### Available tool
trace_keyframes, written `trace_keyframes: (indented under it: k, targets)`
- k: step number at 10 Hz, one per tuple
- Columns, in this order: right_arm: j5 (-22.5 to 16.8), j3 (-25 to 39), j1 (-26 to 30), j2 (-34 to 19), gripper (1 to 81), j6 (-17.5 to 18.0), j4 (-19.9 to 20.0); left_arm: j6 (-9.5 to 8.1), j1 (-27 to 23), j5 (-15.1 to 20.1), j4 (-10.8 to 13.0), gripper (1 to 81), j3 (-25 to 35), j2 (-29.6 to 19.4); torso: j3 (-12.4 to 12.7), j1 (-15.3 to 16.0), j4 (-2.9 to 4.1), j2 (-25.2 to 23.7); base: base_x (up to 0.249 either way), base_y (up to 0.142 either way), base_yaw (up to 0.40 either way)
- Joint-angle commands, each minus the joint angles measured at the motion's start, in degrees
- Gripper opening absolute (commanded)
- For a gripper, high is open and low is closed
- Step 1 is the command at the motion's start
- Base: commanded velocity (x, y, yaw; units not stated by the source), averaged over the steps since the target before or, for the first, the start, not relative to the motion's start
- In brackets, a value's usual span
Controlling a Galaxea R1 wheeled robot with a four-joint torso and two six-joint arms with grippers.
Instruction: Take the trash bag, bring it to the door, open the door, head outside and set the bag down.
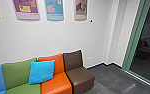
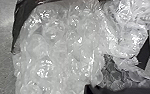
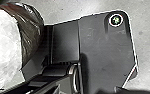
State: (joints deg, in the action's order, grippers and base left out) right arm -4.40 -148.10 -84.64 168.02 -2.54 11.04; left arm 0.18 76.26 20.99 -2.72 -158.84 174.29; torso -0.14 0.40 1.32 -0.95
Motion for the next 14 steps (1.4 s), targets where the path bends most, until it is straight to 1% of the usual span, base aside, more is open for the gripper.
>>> trace_keyframes:
  k: [1, 6, 7, 8, 9, 10, 11, 12, 14]
  targets:
    - [-2.98, 0.19, 3.02, -0.03, 81.1, -0.19, -0.23, 0.34, -4.41, 4.06, 0.26, 1.0, -0.24, 0.27, 0.0, 0.0, 0.0, 0.0, 0.0, 0.0, -0.362]
    - [-2.98, 0.19, 2.76, 0.14, 81.1, -0.27, -0.41, 0.43, -4.41, 3.97, 0.17, 1.0, -0.15, 0.27, 0.0, 0.0, 0.0, 0.0, 0.0, 0.0, -0.368]
    - [-2.98, 0.11, 2.32, 0.32, 81.1, -0.19, -0.49, 0.52, -4.23, 3.45, 0.17, 1.0, -0.16, 0.27, 0.0, 0.0, 0.0, 0.0, 0.0, 0.0, -0.368]
    - [-2.98, -0.16, 1.53, 0.58, 81.1, -0.19, -1.38, 0.87, -3.8, 1.6, 0.26, 1.0, -0.24, 0.19, 0.0, 0.0, 0.0, 0.0, 0.0, 0.0, -0.368]
    - [-2.89, -0.59, 0.57, 1.2, 81.1, -0.11, -2.16, 0.87, -3.53, 0.28, 0.26, 1.0, -0.24, 0.01, 0.0, 0.0, 0.0, 0.0, 0.0, 0.0, -0.368]
    - [-2.02, -1.56, -0.05, 1.99, 81.1, -0.1, -2.7, 0.87, -3.45, -0.07, 0.26, 1.0, -0.24, 0.01, 0.0, 0.0, 0.0, -0.02, 0.0, 0.0, -0.368]
    - [-1.84, -2.88, -0.58, 3.22, 81.1, -0.1, -3.49, 0.87, -3.53, -0.07, 0.35, 1.0, -0.24, 0.01, 0.0, 0.0, 0.0, -0.02, 0.0, 0.0, -0.368]
    - [-1.84, -4.63, -1.02, 4.36, 81.1, -0.01, -4.19, 0.87, -3.53, -0.07, 0.96, 1.0, -0.16, 0.1, 0.0, 0.0, 0.0, -0.02, 0.0, 0.0, -0.369]
    - [-1.84, -5.69, -1.37, 5.5, 81.1, -0.1, -4.36, 0.78, -3.44, -0.07, 1.4, 1.0, -0.24, 0.19, 0.0, -0.02, 0.0, -0.02, 0.0, 0.0, -0.368]
